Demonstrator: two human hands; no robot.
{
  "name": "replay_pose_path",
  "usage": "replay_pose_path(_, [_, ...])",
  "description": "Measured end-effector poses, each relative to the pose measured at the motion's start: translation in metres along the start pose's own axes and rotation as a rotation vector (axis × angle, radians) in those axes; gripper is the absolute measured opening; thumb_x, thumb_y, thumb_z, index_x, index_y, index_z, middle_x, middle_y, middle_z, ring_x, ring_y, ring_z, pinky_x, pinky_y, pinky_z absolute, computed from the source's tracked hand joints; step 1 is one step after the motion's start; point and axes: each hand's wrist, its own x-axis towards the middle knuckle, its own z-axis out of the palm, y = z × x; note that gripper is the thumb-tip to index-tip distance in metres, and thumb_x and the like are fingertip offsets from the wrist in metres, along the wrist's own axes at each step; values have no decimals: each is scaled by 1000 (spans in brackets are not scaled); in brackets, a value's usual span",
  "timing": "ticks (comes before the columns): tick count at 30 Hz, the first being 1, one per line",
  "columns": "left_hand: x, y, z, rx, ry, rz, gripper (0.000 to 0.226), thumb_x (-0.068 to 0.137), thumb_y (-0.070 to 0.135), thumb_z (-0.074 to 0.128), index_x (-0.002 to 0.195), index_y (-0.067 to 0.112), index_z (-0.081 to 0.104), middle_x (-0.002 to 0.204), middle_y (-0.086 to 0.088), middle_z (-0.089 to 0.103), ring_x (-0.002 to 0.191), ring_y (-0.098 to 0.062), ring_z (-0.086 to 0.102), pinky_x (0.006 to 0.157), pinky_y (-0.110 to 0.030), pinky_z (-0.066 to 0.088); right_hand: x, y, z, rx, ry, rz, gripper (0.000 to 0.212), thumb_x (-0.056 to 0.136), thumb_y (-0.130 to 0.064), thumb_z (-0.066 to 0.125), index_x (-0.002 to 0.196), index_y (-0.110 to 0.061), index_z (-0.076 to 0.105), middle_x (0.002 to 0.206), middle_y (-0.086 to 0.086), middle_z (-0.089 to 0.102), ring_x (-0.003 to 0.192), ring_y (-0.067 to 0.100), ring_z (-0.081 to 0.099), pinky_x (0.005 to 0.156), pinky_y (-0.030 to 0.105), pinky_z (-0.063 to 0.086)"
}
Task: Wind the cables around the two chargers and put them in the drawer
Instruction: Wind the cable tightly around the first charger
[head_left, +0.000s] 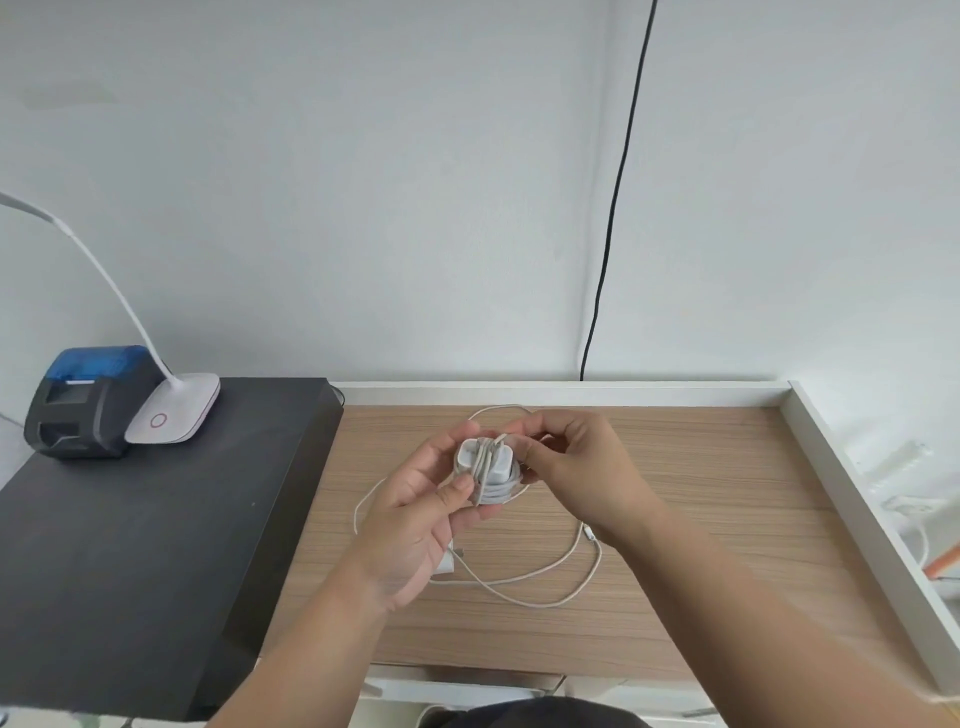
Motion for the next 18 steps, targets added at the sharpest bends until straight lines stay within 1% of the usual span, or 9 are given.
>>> replay_pose_path(2, [0,1,0,-32,-15,7,49,77,14,73,123,9,58,120,-13,65,101,-26,67,77,-36,57,-6,7,3,19,34,-61,10,85,-9,70,84,-17,75,80,0,75,69,21,68,66,31,57])
replay_pose_path(4, [2,2,3,37,-10,69,62,63,30,88,116,9,61,116,-11,68,101,-24,67,79,-35,56,-12,15,6,-10,71,-166,12,85,-11,71,86,-23,75,87,0,74,77,24,71,71,38,58])
replay_pose_path(5, [3,2,5,107,9,106,63,57,33,91,109,13,64,113,-8,69,100,-22,66,79,-32,55,-15,18,8,-54,90,-238,14,84,-10,72,86,-24,75,88,-1,73,79,21,70,72,38,58])
replay_pose_path(8, [4,1,6,244,49,190,46,51,19,91,92,22,71,111,2,65,96,-16,63,77,-26,53,-17,24,8,-278,180,-527,14,82,-7,72,89,-19,75,89,-3,67,82,9,65,73,21,52])
replay_pose_path(10, [4,3,3,296,56,231,41,51,12,87,87,23,72,110,-5,57,94,-15,61,75,-24,52,-15,24,4,-511,262,-710,12,81,-10,74,91,-18,76,88,0,60,80,12,58,72,17,46])
replay_pose_path(12, [2,5,1,327,43,239,44,51,10,86,91,21,72,105,-14,55,90,-17,60,72,-23,53,-12,26,1,-664,277,-822,10,81,-9,74,90,-14,76,83,4,59,75,16,58,66,22,47])
replay_pose_path(13, [2,6,1,315,39,222,48,51,9,86,96,19,71,101,-14,57,89,-17,61,70,-23,53,-11,25,0,-687,272,-851,9,81,-7,74,90,-11,75,81,5,60,74,17,60,64,24,49])
replay_pose_path(15, [1,8,1,254,23,179,58,50,7,85,104,17,67,96,-6,62,87,-16,62,69,-25,55,-13,22,-1,-658,273,-883,8,82,-6,73,90,-8,75,82,6,64,75,15,63,64,25,52])
replay_pose_path(18, [1,12,-2,195,-22,172,62,50,4,84,107,18,66,97,0,63,88,-17,64,72,-29,56,-18,16,3,-542,278,-900,9,82,-4,73,90,-5,75,84,7,67,78,14,64,66,23,53])
